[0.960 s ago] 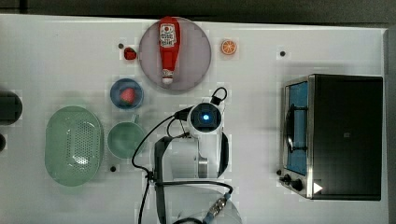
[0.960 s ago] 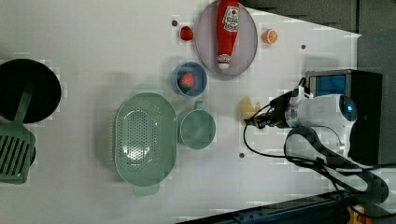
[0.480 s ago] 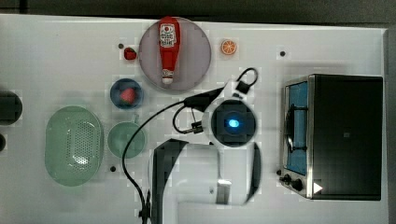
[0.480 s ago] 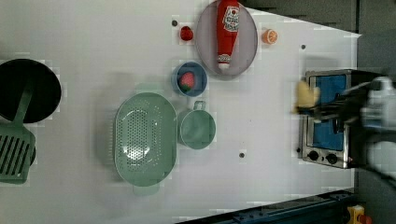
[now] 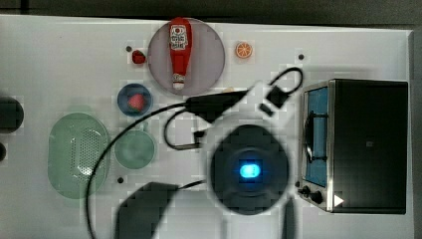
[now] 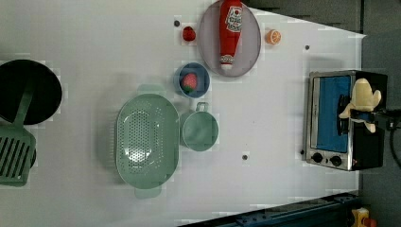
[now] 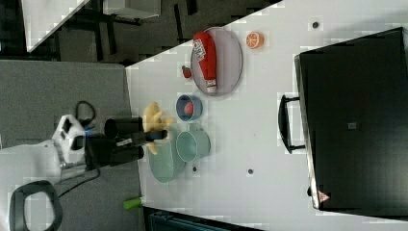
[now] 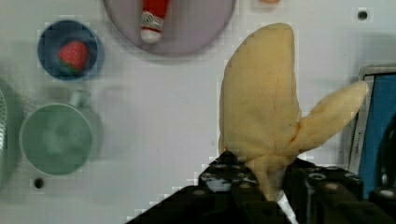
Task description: Pick Banana and place it in mug.
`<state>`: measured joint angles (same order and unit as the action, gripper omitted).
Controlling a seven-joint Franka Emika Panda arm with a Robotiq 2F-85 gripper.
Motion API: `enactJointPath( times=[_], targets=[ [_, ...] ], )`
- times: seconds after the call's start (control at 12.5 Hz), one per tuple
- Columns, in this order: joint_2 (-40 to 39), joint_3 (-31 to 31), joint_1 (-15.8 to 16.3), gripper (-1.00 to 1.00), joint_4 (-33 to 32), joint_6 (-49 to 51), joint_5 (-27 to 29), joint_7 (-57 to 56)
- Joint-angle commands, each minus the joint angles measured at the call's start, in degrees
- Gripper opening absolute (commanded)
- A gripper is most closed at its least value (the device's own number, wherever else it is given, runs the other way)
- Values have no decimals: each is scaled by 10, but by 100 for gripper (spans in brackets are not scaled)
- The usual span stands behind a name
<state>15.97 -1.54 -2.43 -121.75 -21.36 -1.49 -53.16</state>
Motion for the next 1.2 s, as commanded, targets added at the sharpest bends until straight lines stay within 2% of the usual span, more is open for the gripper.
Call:
enactJointPath(
  times=[0.08,0.24,0.48,0.64,0.88,1.12,1.2],
  targets=[
    [-42,-80,35,-57,-10,20,1,163],
    [-49,-126,38,-57,-11,18,5,249],
    [-69,-185,41,-57,-17,10,41,389],
    [-87,-217,42,-57,-34,-38,49,458],
    [-124,-236,42,-56,-78,-149,49,507],
    [-199,-234,41,-56,-94,-206,49,513],
    [-213,-234,41,-51,-96,-220,49,513]
  ],
)
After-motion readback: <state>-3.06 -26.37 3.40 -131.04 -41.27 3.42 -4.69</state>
